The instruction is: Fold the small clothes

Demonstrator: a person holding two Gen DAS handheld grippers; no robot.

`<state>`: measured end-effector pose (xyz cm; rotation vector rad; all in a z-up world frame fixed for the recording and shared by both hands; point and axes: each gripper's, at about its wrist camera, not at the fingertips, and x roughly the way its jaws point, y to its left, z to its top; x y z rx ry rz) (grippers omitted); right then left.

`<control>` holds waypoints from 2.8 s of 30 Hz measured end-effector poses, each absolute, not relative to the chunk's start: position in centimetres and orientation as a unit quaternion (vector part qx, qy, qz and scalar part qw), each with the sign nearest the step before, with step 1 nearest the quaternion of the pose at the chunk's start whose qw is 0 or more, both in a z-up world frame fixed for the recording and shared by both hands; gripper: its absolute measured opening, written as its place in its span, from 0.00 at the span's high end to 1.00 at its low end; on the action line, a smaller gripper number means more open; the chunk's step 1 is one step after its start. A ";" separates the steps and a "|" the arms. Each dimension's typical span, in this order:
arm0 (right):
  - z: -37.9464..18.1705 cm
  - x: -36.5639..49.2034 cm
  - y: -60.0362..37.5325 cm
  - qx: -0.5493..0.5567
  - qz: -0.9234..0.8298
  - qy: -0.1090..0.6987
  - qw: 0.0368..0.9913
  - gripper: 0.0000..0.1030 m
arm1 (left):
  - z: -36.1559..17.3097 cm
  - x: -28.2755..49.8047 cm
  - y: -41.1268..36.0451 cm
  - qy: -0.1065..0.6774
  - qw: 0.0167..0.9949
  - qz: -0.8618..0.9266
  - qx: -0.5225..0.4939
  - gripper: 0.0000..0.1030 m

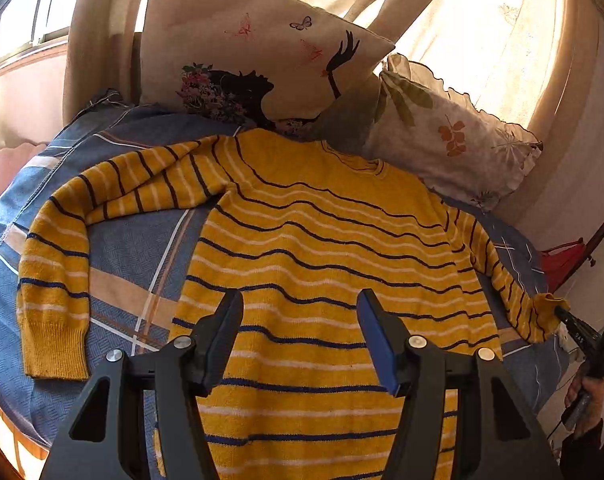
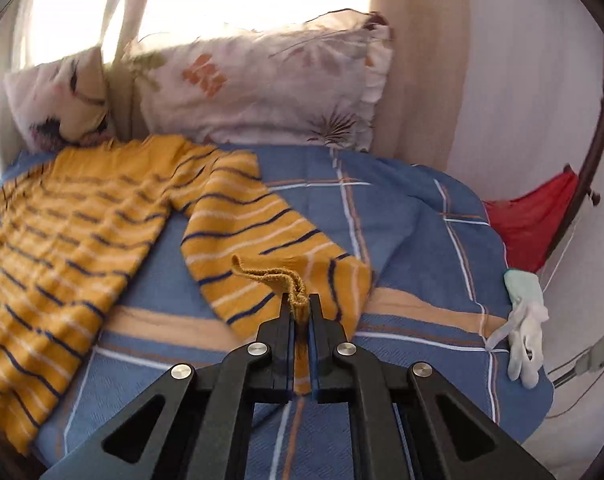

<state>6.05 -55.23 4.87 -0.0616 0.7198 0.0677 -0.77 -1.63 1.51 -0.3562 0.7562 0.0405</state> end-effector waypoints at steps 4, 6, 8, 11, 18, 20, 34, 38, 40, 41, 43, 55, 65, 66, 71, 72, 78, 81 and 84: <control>7.6 7.2 -62.0 0.052 -0.040 0.336 0.940 0.96 | 1.3 -0.4 -0.8 0.369 0.910 0.021 -0.190 0.44; 7.8 7.8 -65.3 0.090 -0.087 0.336 0.933 0.96 | 1.3 -0.4 -0.5 0.368 0.909 0.023 -0.195 0.44; 7.6 8.6 -68.0 0.119 -0.130 0.338 0.924 0.96 | 1.2 -0.3 -0.1 0.366 0.909 0.024 -0.200 0.44; 7.0 9.2 -70.7 0.159 -0.172 0.344 0.909 0.96 | 1.0 -0.4 0.6 0.363 0.908 0.026 -0.208 0.44; 8.6 11.7 -66.3 0.161 -0.139 0.334 0.918 0.96 | 0.4 -1.0 3.3 0.356 0.904 0.034 -0.234 0.44; 9.4 13.1 -62.3 0.147 -0.094 0.329 0.928 0.96 | 0.2 -1.4 4.3 0.352 0.903 0.037 -0.244 0.43; 5.8 21.1 -25.7 0.113 0.260 0.390 0.876 0.96 | -1.6 -6.4 12.5 0.334 0.890 0.104 -0.293 0.43; 2.7 21.7 -18.2 0.083 0.287 0.419 0.857 0.96 | -2.3 -7.9 15.3 0.331 0.883 0.131 -0.306 0.43; 1.4 21.9 -15.6 0.076 0.297 0.432 0.848 0.96 | -2.6 -8.5 16.4 0.329 0.880 0.144 -0.311 0.43; 0.7 22.0 -14.6 0.072 0.301 0.438 0.844 0.96 | -2.7 -8.7 16.9 0.328 0.878 0.148 -0.315 0.43; -0.3 22.1 -12.8 0.061 0.306 0.449 0.838 0.96 | -3.0 -9.1 17.8 0.326 0.875 0.156 -0.321 0.42; 0.4 15.7 -5.8 -0.055 0.406 0.432 0.804 0.76 | -4.2 -11.2 21.5 0.310 0.860 0.193 -0.356 0.42; -1.5 4.2 3.1 -0.151 0.554 0.452 0.683 0.48 | -4.1 -13.7 23.3 0.294 0.850 0.218 -0.378 0.42; -2.1 3.4 3.6 -0.161 0.554 0.453 0.680 0.48 | -3.9 -13.8 23.2 0.294 0.851 0.219 -0.377 0.42; -3.2 -0.3 4.8 -0.214 0.539 0.423 0.696 0.54 | -3.1 -14.2 23.0 0.287 0.855 0.221 -0.371 0.41; -3.1 -0.6 4.9 -0.214 0.545 0.425 0.690 0.84 | -3.0 -14.2 22.9 0.286 0.855 0.220 -0.372 0.40; 0.5 2.0 2.0 -0.150 0.550 0.420 0.707 0.95 | -1.1 -13.6 21.4 0.281 0.866 0.199 -0.362 0.39; 4.0 5.8 -3.3 -0.123 0.515 0.398 0.750 0.95 | 0.1 -12.8 20.2 0.279 0.877 0.185 -0.346 0.37; 6.8 10.7 -10.2 -0.100 0.449 0.388 0.798 0.96 | 1.0 -11.4 18.8 0.280 0.885 0.167 -0.332 0.37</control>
